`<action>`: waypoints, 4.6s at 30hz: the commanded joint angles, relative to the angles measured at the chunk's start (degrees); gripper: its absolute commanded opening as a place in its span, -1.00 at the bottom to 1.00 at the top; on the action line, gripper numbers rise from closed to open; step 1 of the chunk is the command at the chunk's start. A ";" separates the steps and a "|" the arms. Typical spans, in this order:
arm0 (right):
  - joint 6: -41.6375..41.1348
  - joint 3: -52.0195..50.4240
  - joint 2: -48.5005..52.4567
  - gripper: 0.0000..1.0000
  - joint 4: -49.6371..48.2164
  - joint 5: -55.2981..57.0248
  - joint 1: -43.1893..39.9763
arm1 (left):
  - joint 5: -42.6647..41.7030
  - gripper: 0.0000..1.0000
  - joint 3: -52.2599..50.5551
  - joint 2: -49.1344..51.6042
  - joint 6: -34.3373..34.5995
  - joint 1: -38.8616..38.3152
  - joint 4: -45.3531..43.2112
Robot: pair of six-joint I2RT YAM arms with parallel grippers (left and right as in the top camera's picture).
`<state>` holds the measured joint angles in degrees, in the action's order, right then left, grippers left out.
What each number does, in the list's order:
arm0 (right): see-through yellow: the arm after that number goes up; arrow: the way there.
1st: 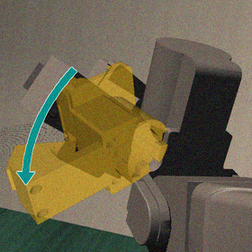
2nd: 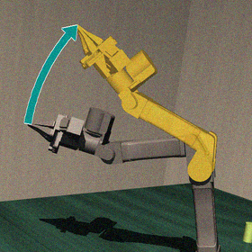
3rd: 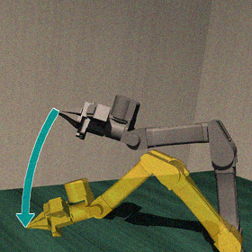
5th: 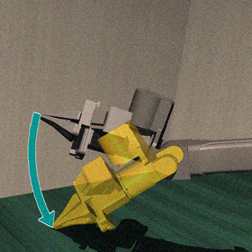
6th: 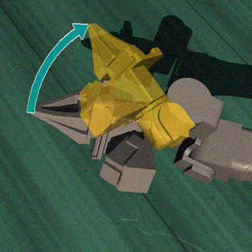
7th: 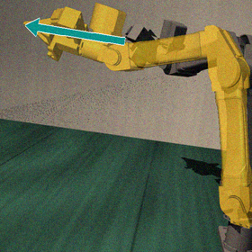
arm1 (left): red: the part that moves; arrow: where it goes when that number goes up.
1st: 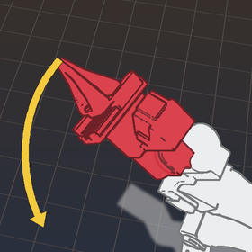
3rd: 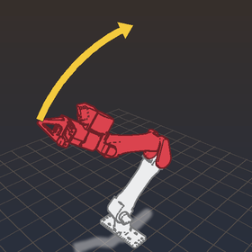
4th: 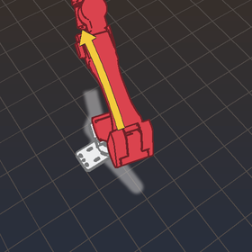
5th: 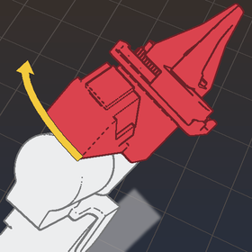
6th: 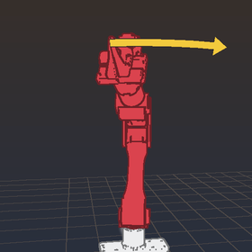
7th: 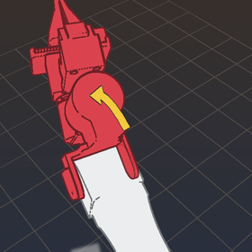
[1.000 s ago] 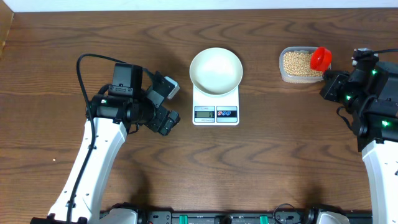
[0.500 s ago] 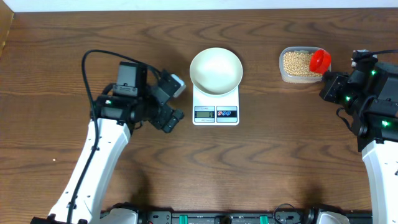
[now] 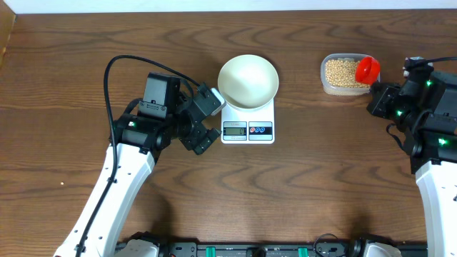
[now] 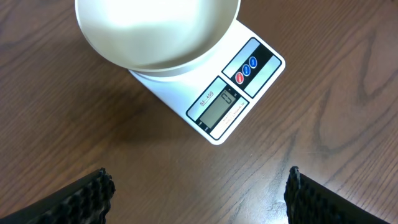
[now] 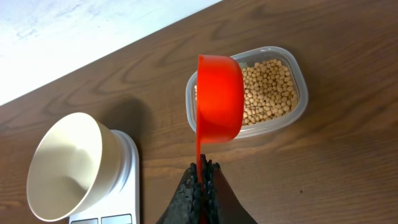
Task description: Scoop item into bowl and weigh 50g on scale
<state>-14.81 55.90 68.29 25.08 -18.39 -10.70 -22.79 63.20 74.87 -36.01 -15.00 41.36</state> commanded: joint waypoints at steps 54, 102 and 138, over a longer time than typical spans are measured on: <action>0.79 1.09 -0.35 -0.97 1.25 0.07 -0.17 | -1.97 0.81 0.31 -17.18 4.48 3.48 -4.42; 2.27 1.09 -0.35 -0.97 1.97 2.25 -0.20 | 13.40 0.81 -10.84 -13.16 26.47 -8.98 -0.55; 2.25 1.09 -0.35 -0.98 2.10 2.21 -0.17 | 9.97 0.82 -11.69 -13.14 26.03 -8.96 -4.13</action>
<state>-13.15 55.90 68.29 27.20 -16.47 -10.70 -12.12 51.75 61.78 -10.28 -23.79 37.08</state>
